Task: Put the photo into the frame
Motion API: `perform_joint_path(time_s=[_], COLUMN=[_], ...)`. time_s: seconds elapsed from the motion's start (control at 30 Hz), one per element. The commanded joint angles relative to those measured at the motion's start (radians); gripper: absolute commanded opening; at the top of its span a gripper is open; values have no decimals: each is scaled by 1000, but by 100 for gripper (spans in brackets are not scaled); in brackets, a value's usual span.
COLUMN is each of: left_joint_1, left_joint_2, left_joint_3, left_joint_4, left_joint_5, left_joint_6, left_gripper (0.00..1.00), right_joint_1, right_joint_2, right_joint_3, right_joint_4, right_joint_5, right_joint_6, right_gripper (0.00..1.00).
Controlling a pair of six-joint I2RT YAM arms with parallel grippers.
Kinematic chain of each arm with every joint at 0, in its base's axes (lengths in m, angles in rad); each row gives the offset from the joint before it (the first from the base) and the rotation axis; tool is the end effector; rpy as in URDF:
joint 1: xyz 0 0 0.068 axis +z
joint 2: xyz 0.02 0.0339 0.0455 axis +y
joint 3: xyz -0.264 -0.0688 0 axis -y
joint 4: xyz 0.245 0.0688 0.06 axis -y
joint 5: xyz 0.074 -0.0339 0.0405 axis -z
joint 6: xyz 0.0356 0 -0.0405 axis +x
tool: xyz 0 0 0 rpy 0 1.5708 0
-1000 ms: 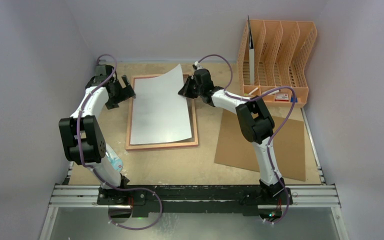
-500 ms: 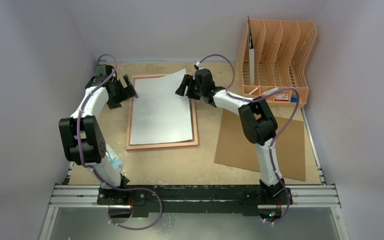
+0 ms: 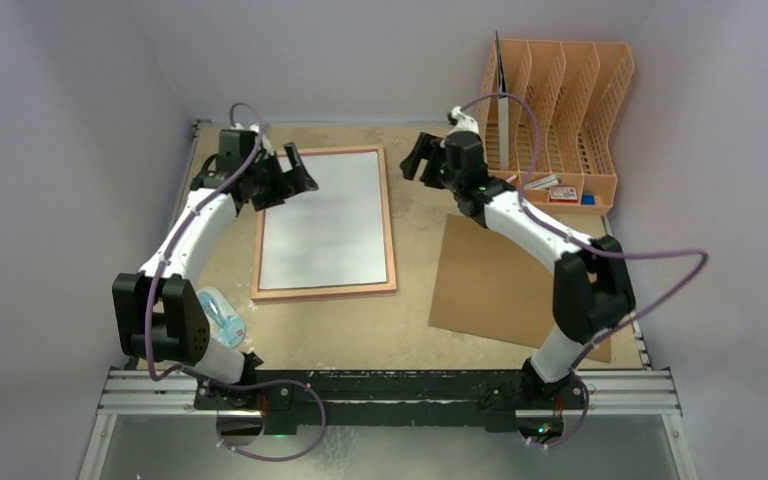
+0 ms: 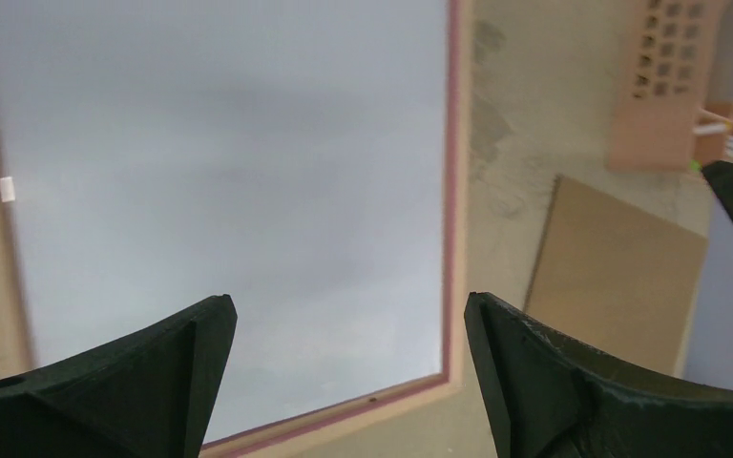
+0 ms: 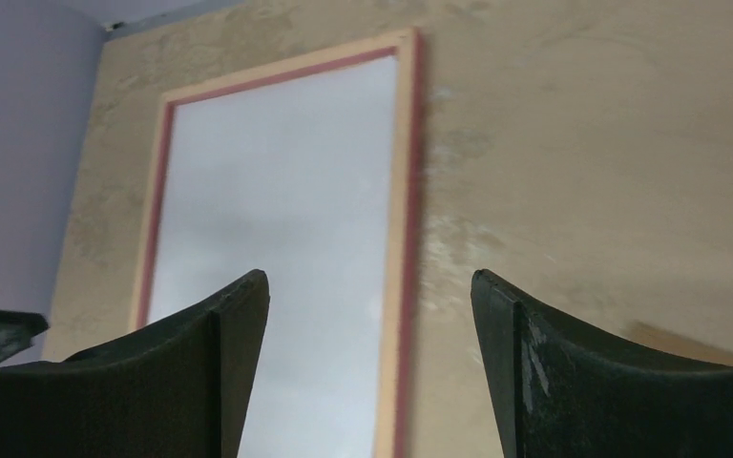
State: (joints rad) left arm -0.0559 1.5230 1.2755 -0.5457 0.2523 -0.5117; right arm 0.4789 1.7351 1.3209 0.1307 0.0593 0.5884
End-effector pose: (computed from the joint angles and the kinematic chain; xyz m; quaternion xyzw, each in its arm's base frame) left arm 0.3347 -0.0276 0.2981 -0.1609 0.9051 -0.2171 0.3284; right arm 0.3709 0.1902 0.2996 0.0615 0.7974 0.2847 0.5285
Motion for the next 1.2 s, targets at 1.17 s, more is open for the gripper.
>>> perform_joint_path(time_s=[1.17], left_joint_1=[-823], left_joint_2=[377], left_joint_3=[3], left_joint_4=[382], left_joint_5=[-40], left_joint_6=[-393], left_gripper=[88], right_joint_1=[-759], right_joint_2=[-573], right_joint_3=[-743], right_joint_4=[-232], right_joint_5=[136], right_joint_6=[208], right_gripper=[99])
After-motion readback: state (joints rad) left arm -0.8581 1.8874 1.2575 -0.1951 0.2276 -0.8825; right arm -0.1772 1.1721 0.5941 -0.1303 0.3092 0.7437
